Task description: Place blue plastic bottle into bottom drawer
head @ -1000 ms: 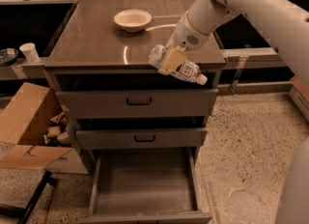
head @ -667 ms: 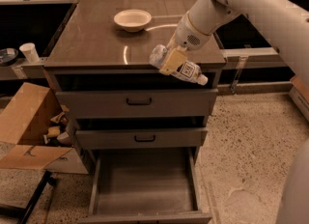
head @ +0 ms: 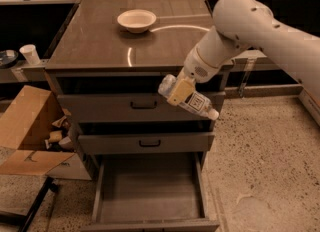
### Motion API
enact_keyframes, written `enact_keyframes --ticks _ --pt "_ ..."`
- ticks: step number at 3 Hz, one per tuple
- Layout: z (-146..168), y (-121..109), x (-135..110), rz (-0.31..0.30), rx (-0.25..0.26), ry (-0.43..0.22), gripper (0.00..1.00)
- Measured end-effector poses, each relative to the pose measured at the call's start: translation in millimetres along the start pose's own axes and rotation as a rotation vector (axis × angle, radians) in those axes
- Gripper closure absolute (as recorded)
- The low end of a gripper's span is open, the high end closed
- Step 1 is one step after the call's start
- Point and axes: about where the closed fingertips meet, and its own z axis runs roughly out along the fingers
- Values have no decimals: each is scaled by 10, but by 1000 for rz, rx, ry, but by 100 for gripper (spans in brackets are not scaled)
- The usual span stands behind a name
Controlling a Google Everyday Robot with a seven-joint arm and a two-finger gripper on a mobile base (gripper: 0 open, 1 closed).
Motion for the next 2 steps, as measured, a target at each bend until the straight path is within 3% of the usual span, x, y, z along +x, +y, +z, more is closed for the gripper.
enact_keyframes --ticks 2 --pt "609 412 731 179 -74 12 100"
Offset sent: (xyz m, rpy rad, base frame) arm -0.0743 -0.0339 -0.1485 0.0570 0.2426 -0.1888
